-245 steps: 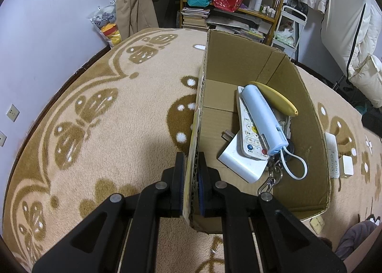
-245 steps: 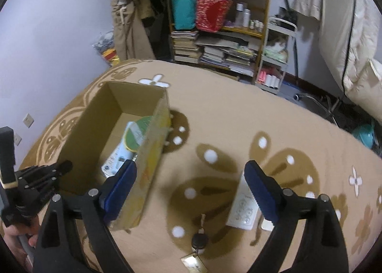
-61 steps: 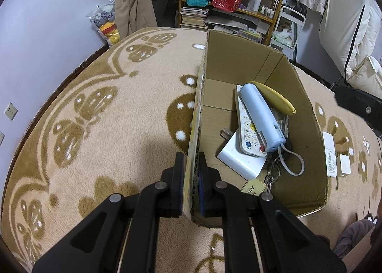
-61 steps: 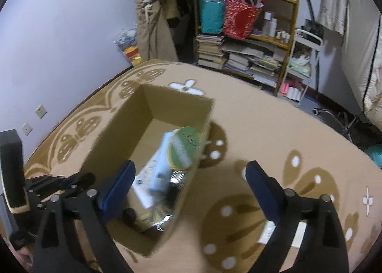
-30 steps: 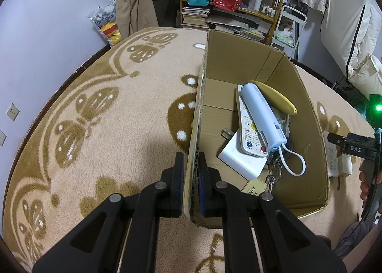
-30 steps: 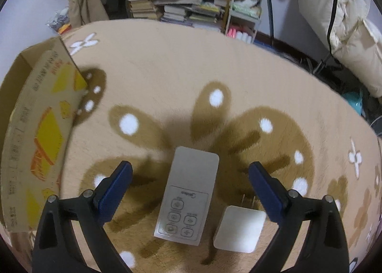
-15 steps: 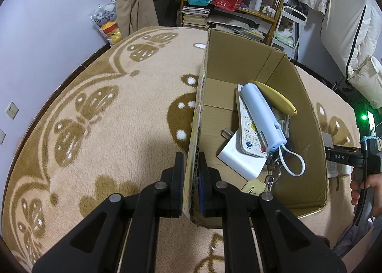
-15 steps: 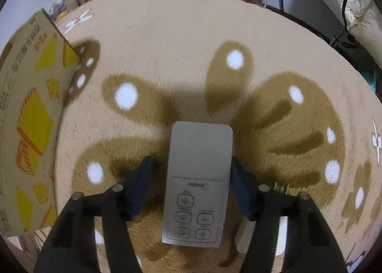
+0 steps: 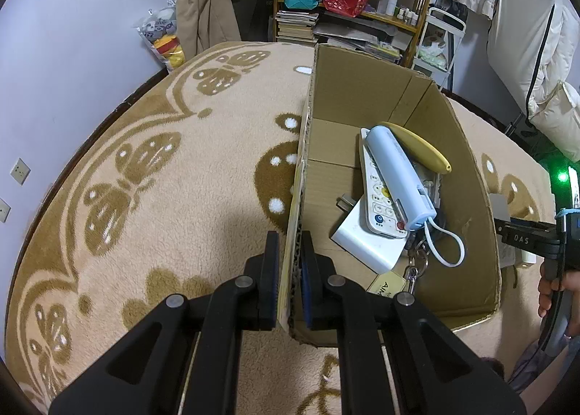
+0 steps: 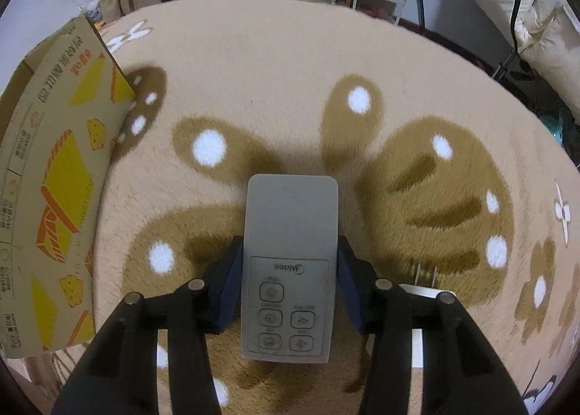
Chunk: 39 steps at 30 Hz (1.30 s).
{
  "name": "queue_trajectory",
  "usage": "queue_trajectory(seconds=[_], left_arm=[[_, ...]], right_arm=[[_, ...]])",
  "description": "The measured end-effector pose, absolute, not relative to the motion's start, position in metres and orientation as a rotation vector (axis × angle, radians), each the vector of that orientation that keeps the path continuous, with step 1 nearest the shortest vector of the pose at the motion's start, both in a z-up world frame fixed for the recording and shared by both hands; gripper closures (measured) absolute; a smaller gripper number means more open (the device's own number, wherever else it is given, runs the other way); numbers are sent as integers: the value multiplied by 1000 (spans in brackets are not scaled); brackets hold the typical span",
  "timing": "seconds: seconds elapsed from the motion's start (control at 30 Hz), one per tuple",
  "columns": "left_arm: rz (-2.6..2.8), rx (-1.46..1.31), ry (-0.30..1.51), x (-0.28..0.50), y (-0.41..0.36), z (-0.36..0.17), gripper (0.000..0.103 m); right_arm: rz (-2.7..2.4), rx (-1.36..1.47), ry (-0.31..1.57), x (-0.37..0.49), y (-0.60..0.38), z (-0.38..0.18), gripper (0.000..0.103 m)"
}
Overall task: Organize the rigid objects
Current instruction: 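Move the right gripper to the white Midea remote and grasp it, then carry the white remote into the box with the right gripper and release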
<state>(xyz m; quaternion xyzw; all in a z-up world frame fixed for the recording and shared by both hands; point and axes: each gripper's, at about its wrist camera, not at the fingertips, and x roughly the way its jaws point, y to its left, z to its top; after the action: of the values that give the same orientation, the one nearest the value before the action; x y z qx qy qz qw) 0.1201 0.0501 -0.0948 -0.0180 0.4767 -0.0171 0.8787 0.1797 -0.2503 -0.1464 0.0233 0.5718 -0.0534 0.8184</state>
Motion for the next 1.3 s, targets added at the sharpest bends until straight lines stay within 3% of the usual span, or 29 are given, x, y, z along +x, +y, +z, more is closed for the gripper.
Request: queue_trajectory(seconds=[0.7,1.3], left_arm=[[-33,-36,997,118,48,-94,93],[-35,-44,998,119,47,-93,93]], right_arm=[[110,-68,877,182,-176,-24,51],[260,-66,831,184,-99,-6,51]])
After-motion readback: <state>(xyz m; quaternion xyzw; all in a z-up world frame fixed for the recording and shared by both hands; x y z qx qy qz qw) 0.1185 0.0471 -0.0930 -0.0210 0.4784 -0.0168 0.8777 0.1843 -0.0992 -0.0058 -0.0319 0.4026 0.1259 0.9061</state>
